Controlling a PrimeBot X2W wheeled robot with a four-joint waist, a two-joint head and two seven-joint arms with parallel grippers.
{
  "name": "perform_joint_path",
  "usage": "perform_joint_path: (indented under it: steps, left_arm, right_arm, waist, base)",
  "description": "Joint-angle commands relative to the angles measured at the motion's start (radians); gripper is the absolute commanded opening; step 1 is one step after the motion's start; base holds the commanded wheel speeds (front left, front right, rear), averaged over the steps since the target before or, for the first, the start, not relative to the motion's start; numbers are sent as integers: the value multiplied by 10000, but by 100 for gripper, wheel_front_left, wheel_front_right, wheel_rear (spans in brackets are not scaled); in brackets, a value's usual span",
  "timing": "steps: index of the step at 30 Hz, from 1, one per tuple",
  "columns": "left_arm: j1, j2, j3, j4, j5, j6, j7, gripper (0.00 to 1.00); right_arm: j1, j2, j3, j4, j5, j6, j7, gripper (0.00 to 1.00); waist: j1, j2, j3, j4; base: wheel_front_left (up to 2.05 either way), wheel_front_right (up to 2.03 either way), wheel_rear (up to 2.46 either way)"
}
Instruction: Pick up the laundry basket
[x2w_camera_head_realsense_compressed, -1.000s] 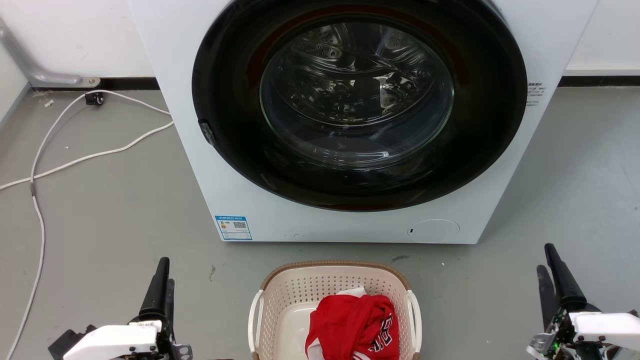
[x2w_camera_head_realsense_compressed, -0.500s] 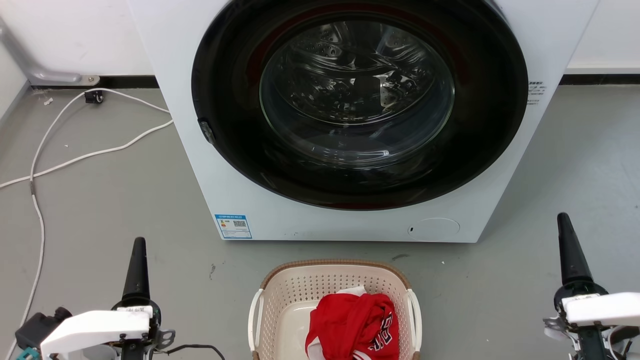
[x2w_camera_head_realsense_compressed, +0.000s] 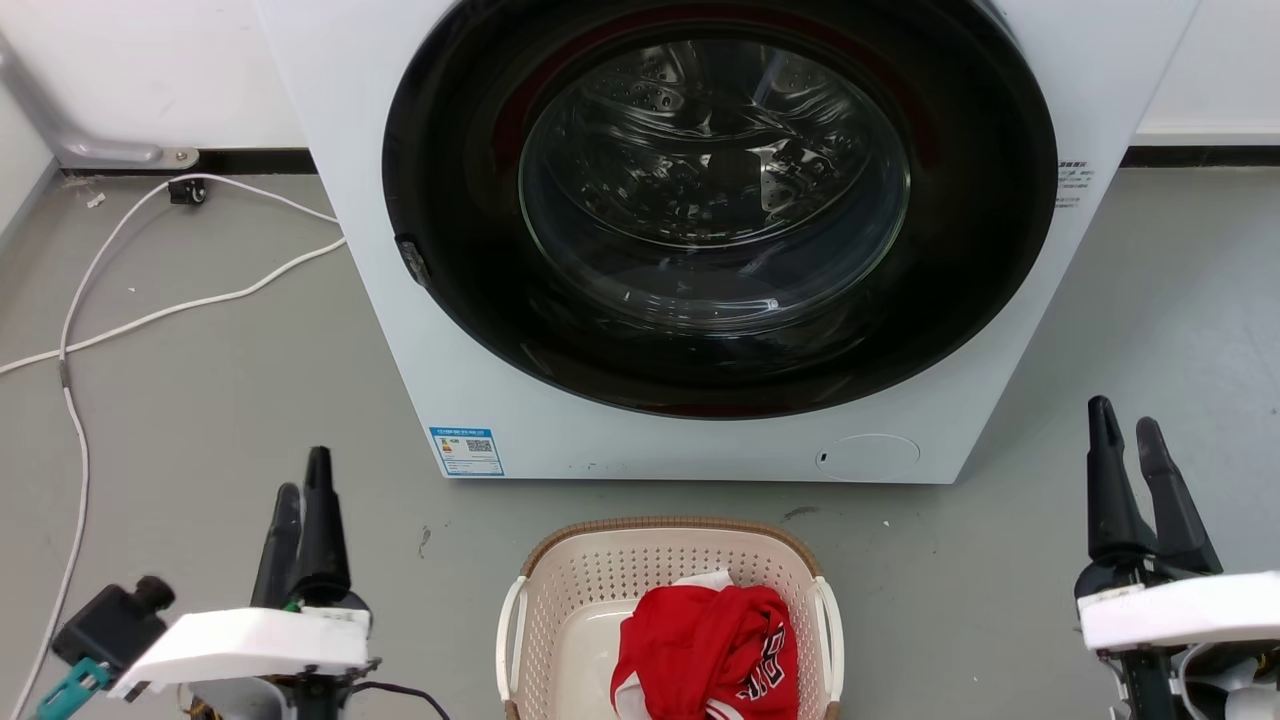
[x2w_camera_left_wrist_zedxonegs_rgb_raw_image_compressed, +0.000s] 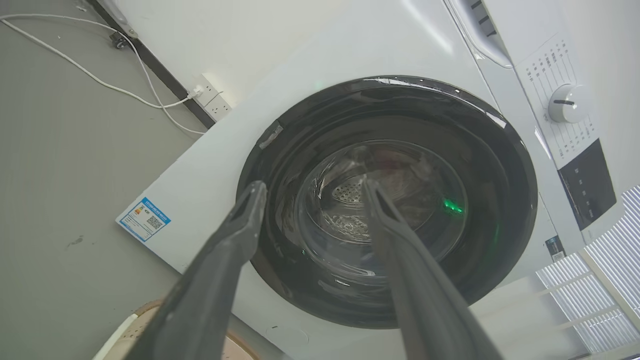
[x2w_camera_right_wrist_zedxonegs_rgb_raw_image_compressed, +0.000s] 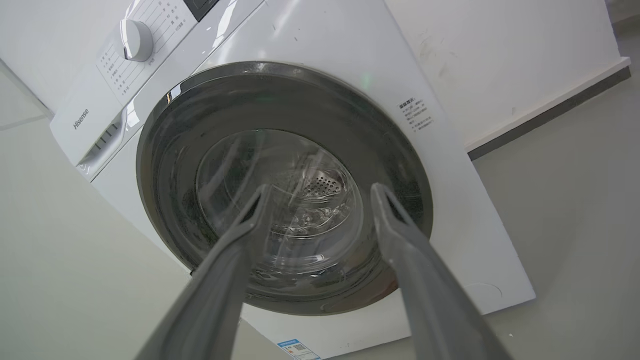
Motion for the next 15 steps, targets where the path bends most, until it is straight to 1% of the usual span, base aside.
perform_joint_path:
  steps: [1, 5, 12, 15]
  left_arm:
    - [15, 40, -129, -251, 559, -82, -80, 100]
    - [83, 42, -601, -448, 1902, -166, -202, 100]
    - [168, 46, -1305, -632, 3719, 16, -401, 100]
    - [200, 58, -1540, -679, 4313, 138, -483, 100]
  right_arm:
    - [5, -39, 30, -222, -437, 20, -103, 100]
    - [120, -40, 54, -216, -1097, 20, -219, 100]
    - [273, -42, 108, -164, -2135, 21, -422, 100]
    - [325, -43, 125, -142, -2513, 21, -502, 100]
  waist:
    - [0, 0, -3, 1]
    - [0, 0, 3, 1]
    - [0, 0, 28, -9]
    - [0, 0, 28, -17]
  base:
    - [0, 0, 0]
    - [0, 0, 0]
    - [0, 0, 0]
    - [0, 0, 0]
